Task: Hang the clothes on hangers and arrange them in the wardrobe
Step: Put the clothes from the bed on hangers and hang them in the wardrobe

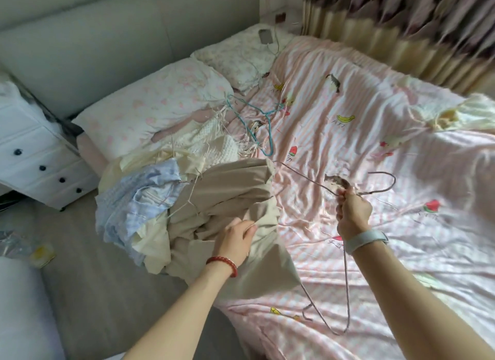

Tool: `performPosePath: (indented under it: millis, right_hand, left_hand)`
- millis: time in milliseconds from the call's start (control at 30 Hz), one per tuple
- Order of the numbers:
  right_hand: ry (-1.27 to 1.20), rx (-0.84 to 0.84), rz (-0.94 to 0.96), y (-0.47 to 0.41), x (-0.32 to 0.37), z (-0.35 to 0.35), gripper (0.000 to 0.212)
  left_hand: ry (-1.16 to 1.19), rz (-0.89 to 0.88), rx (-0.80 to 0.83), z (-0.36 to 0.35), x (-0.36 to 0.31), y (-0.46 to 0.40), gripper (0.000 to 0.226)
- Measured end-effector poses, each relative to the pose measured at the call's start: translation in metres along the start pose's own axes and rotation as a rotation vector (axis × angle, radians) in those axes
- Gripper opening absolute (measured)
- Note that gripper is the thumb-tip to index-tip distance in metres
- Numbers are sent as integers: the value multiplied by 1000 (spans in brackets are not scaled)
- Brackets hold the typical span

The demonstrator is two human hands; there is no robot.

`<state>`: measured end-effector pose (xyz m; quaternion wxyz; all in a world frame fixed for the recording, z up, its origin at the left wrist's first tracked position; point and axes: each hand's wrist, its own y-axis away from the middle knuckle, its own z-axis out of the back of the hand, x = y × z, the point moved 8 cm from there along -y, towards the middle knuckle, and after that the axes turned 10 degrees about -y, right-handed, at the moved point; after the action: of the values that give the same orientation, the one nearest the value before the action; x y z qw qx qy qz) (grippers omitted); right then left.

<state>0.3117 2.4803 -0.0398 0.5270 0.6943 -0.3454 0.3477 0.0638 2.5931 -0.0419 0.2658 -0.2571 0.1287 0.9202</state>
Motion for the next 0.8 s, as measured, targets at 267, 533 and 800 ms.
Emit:
performPosePath:
  millis: [267,533,800]
  right_hand:
    - [51,47,42,18,-6,25,37]
    - [-26,14,66,-38,92,90,38]
    - [-20,-131,305,-93,237,198,38]
  left_hand:
    - [5,132,-35,-16,-7,40,25]
    - [-2,-64,47,-41,-126,9,24]
    - [8,-320,12,-76,-302,-10,18]
